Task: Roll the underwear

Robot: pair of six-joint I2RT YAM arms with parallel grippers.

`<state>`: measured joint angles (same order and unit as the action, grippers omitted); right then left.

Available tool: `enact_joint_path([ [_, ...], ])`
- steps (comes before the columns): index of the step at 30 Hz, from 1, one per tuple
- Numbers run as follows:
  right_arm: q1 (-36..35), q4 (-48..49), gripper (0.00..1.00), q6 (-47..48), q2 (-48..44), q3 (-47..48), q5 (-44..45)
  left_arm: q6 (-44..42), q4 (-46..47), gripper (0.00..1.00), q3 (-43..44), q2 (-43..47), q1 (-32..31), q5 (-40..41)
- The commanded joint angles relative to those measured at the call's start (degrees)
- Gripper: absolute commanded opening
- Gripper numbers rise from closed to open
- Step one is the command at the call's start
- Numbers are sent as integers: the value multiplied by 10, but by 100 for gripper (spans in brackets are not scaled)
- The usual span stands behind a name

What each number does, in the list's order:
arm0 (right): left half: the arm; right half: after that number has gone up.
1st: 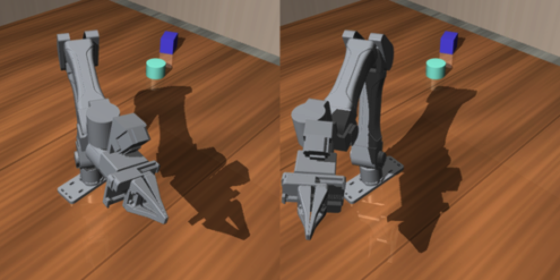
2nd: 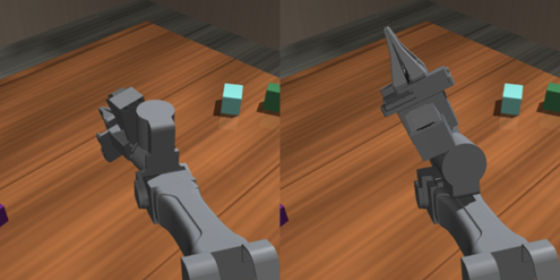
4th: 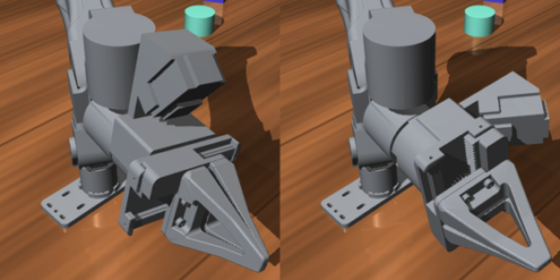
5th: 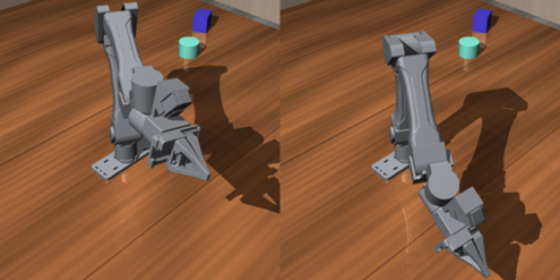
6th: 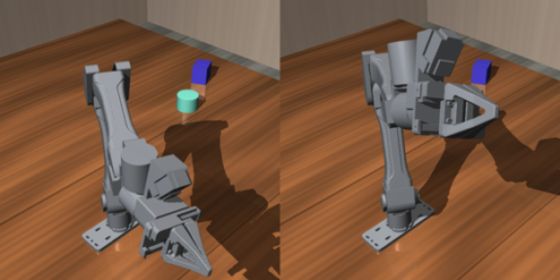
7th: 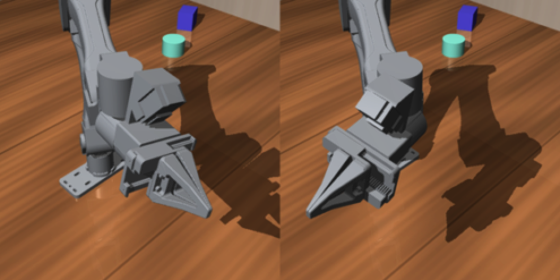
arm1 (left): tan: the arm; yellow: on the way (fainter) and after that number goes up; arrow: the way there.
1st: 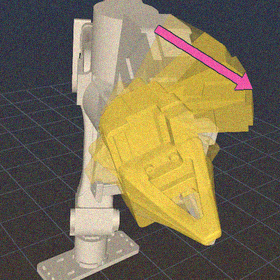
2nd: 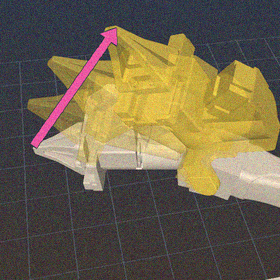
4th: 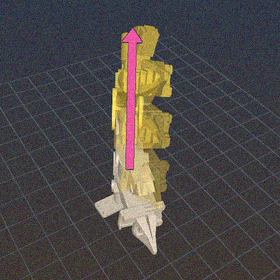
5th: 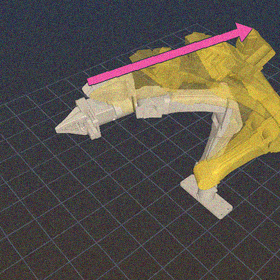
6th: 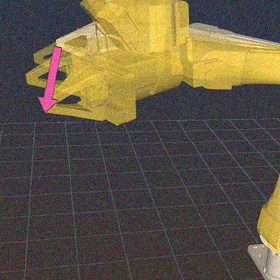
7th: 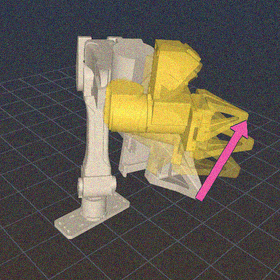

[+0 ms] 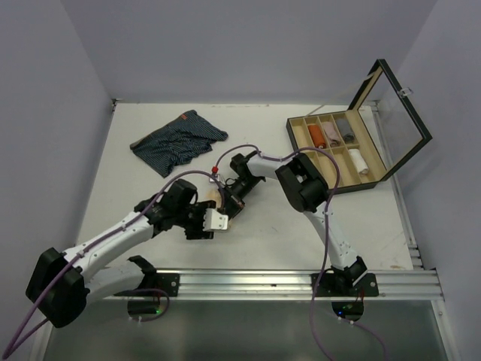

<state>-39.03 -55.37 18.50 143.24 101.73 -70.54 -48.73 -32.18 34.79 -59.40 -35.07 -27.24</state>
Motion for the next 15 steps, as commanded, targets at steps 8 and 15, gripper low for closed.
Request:
enact_joint_path([
  [8,-3,40,0,-35,44,-1,115,11,150,65,-2,-115,-60,93],
  [15,-3,50,1,-57,40,-7,110,21,116,36,15,-192,-62,98],
])
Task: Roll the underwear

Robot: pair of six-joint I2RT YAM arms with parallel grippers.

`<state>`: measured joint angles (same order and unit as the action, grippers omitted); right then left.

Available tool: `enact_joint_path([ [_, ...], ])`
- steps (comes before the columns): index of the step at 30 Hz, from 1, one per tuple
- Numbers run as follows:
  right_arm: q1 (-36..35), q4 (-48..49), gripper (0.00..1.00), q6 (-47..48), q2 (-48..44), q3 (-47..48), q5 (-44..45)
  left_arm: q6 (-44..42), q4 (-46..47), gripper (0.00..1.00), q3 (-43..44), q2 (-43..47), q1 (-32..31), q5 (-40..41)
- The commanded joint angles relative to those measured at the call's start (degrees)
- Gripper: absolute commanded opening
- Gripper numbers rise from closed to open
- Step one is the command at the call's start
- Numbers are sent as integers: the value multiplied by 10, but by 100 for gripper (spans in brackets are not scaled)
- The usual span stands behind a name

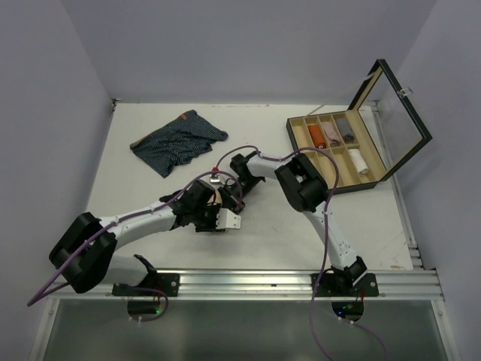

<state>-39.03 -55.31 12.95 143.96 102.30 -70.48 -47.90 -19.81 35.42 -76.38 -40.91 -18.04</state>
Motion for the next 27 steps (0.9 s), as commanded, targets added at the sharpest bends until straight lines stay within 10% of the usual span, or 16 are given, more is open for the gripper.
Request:
enact_joint_path([
  [1,-3,53,3,-10,30,-16,109,18,-14,32,11,-36,-2,3],
  [7,32,49,28,-21,-14,-42,126,37,-102,0,29,-74,9,-59],
  [19,96,49,54,-44,-110,-70,165,-19,-243,0,113,-220,106,-176],
  [27,132,149,51,-26,-268,-136,204,-54,-321,0,198,-360,169,-248],
])
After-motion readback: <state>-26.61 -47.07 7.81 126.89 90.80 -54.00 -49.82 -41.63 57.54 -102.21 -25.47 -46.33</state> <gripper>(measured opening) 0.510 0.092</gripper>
